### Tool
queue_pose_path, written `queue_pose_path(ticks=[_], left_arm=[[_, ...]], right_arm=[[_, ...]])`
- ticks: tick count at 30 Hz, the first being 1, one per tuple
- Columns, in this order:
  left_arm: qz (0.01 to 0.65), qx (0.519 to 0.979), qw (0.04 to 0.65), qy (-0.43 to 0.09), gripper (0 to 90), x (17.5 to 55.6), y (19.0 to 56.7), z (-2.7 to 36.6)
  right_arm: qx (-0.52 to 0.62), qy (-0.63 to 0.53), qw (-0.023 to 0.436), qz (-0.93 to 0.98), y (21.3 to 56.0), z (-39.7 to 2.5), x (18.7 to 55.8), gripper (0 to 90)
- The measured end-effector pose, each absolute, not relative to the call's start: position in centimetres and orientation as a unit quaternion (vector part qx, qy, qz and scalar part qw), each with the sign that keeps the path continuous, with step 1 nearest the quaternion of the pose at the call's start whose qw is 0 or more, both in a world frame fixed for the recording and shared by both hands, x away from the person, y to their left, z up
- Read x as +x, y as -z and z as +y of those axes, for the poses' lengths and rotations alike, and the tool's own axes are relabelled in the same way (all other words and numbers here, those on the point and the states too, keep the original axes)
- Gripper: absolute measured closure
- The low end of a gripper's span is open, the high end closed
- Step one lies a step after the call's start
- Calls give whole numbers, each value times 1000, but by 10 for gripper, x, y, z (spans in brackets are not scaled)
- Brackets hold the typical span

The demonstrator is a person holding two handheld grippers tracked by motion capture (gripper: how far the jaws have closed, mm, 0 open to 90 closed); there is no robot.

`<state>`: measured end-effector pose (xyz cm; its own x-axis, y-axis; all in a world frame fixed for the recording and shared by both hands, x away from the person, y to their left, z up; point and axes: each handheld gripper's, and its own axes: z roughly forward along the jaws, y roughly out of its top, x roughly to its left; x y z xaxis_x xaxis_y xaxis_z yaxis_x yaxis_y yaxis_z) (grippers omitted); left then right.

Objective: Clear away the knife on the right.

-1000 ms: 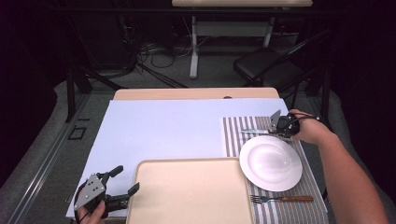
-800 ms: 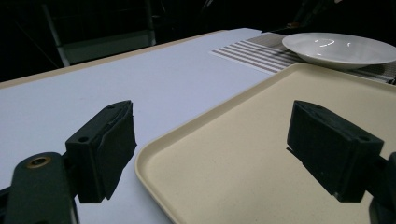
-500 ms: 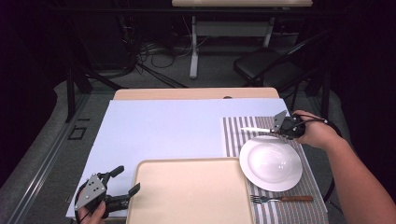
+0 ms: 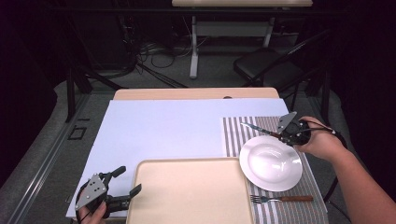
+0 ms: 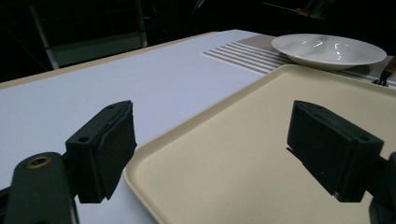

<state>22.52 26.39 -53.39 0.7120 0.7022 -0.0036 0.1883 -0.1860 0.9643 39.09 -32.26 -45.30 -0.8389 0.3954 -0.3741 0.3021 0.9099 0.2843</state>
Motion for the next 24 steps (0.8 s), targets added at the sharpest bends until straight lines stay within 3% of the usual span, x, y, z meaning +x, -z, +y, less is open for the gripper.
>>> queue_pose_path(ticks=[9,24], left_arm=[[296,735,568,-223,157,225,533,265],[293,735,570,-223,157,224,531,265]], right_arm=[[336,-172,154,913,459,-326,375,764],[450,-187,108,866,463,-324,351,764]])
